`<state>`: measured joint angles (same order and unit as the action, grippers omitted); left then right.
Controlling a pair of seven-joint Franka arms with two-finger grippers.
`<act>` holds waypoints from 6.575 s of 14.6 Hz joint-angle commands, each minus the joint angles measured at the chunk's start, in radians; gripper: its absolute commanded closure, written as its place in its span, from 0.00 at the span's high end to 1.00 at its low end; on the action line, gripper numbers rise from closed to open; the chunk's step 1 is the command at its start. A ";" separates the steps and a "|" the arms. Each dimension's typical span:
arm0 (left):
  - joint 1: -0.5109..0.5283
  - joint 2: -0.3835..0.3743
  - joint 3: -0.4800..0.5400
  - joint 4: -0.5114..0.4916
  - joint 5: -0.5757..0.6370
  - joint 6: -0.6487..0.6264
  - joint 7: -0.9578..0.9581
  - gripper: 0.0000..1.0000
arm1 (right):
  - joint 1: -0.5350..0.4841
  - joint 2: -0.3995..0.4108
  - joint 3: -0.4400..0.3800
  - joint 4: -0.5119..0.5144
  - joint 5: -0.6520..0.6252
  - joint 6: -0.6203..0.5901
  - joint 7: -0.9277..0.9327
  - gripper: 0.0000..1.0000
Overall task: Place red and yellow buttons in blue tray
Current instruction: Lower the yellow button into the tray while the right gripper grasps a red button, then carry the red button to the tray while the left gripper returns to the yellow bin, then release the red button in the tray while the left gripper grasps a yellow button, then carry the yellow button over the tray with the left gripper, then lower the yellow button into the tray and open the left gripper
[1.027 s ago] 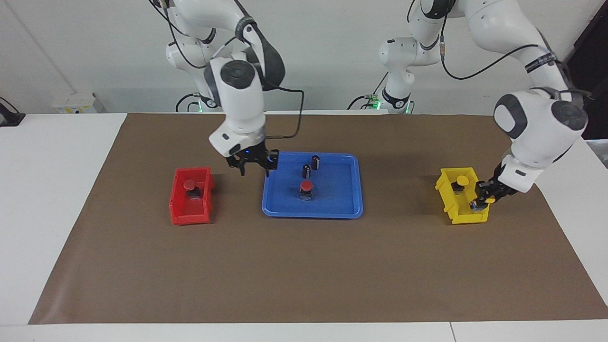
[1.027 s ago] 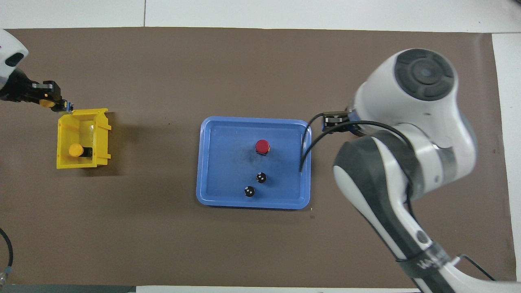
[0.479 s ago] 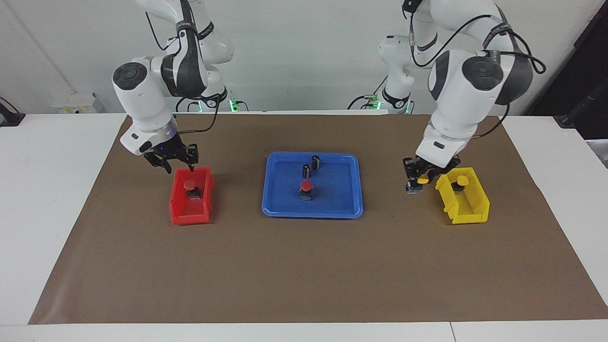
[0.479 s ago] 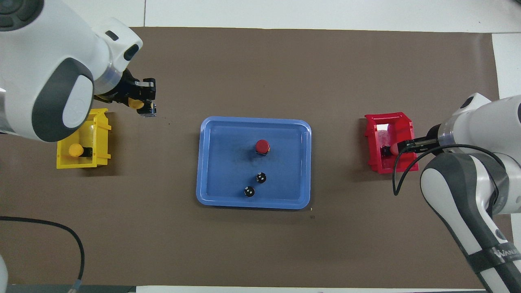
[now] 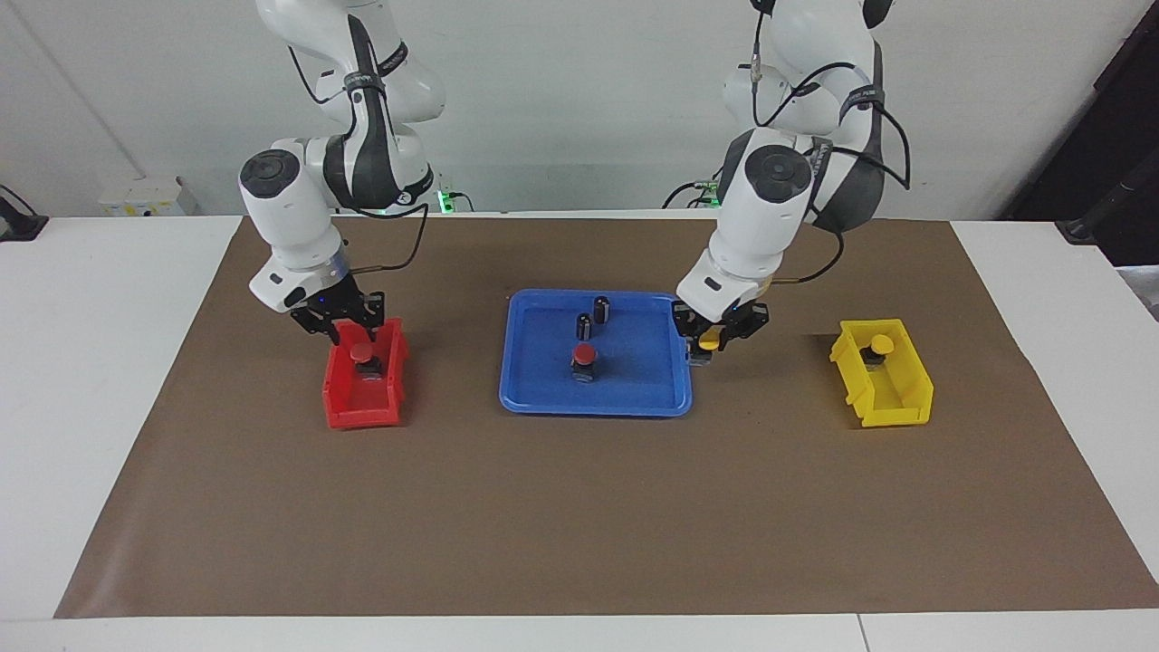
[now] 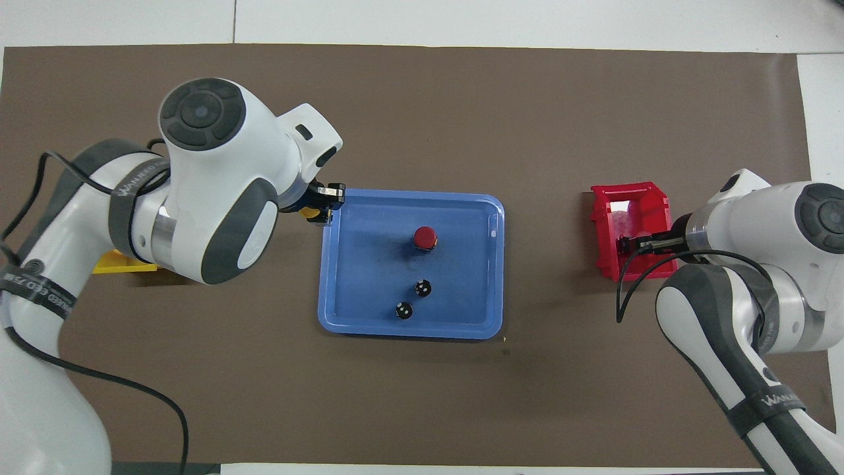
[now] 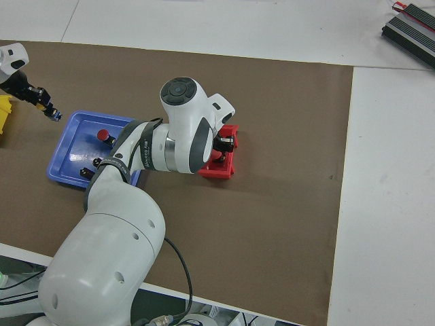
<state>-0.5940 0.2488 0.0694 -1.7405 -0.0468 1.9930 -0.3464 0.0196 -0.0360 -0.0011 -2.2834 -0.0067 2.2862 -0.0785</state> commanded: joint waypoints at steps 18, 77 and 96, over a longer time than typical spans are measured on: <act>-0.156 0.109 0.030 -0.005 0.017 0.072 -0.238 0.88 | -0.001 0.027 0.006 -0.058 0.020 0.121 -0.017 0.27; 0.243 -0.223 0.012 -0.059 0.228 -0.181 0.125 0.01 | -0.118 0.013 0.006 0.651 -0.001 -0.749 0.068 1.00; -0.095 0.078 0.013 -0.077 0.010 0.168 -0.154 0.50 | -0.107 0.019 0.016 0.665 -0.010 -0.751 0.065 1.00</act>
<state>-0.6726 0.3242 0.0648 -1.8252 -0.0177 2.1461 -0.4910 -0.0821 -0.0065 0.0097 -1.6120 -0.0180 1.5316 0.0111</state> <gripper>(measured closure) 0.586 0.000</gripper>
